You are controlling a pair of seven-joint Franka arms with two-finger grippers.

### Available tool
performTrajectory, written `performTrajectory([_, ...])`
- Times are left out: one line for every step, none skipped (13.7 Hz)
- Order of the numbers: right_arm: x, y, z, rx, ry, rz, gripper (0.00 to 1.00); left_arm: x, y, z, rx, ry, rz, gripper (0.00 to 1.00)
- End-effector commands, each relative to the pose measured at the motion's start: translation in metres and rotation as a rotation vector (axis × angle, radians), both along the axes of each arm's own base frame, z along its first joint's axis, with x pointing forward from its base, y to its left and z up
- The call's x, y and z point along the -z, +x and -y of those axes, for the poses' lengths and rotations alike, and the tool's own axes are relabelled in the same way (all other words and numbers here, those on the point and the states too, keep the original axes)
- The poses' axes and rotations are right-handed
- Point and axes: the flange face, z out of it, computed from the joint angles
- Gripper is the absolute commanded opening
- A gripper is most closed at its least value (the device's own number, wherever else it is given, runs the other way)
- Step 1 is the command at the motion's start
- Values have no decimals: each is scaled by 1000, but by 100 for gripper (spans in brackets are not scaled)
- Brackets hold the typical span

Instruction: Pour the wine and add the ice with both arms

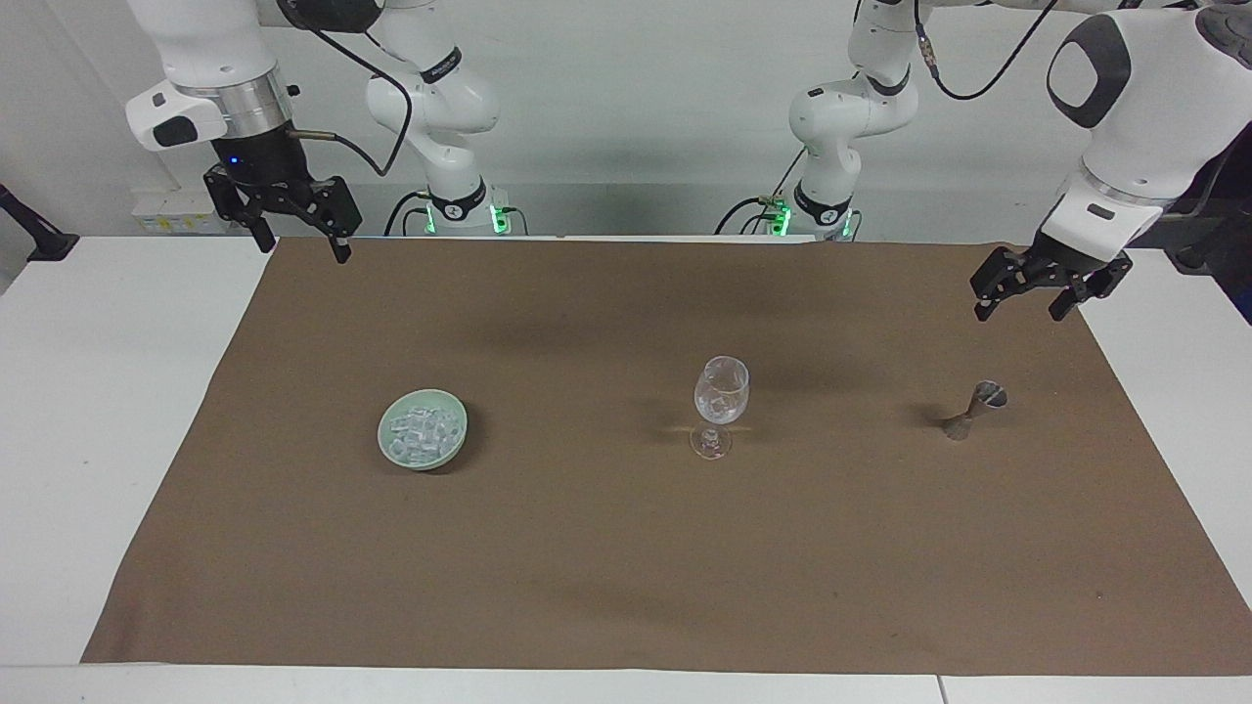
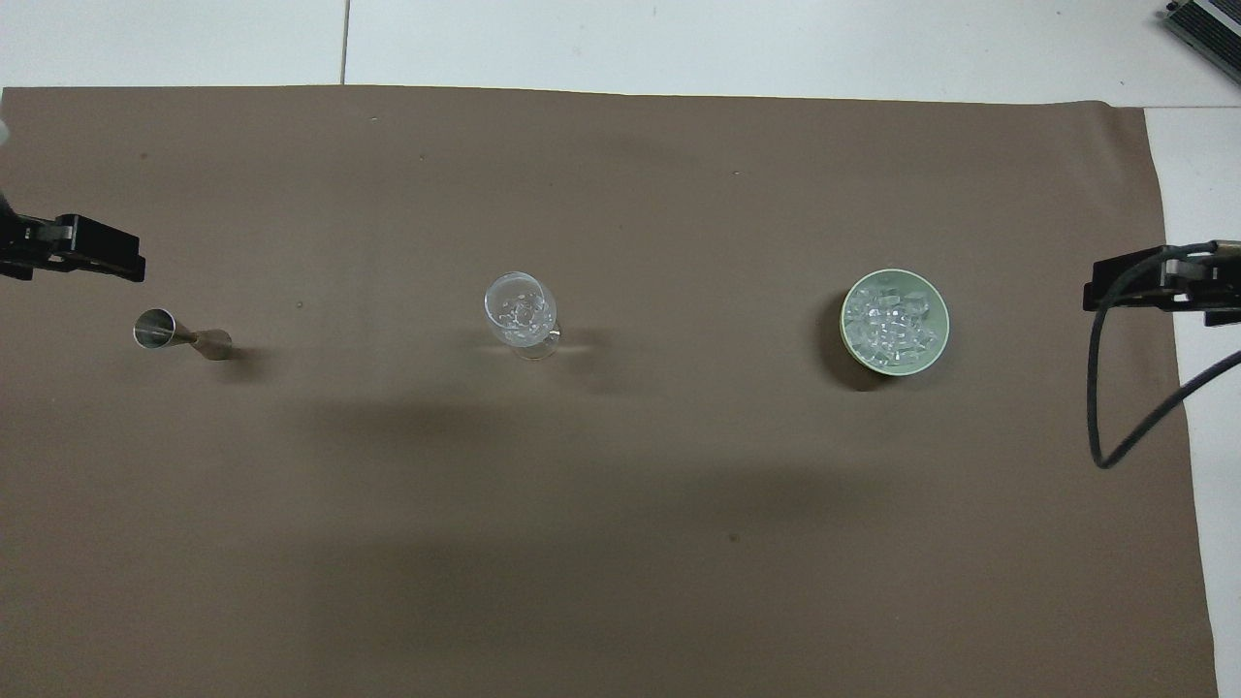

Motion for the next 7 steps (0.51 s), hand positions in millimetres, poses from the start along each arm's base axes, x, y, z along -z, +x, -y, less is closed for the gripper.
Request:
performTrajectory([-4,12,-2,-22,-23,-43,100,-8,-4,-3,6,23,3,100])
performTrajectory([-5,12,-3,-21,-11,-37,100,-8,-4,-2,9,23,3,100])
performTrajectory([-9,10,-4,-21,-4,-22,100,-8,-4,-1,9,23,1,100])
performTrajectory([-10,9,-4,-18,-6,-19,100,-10,-5,0,6,23,3,100])
performTrajectory([-5,8,-5,-16,-4,-29,100,-12,-6,2,-8,16,6,100])
performTrajectory([0,2,-8,-11,-5,-38,100,-12,-6,-1,-16,14,6,100])
performTrajectory([4,-4,-12,-15,-6,-26,100,-13,-6,-5,-22,12,9,100])
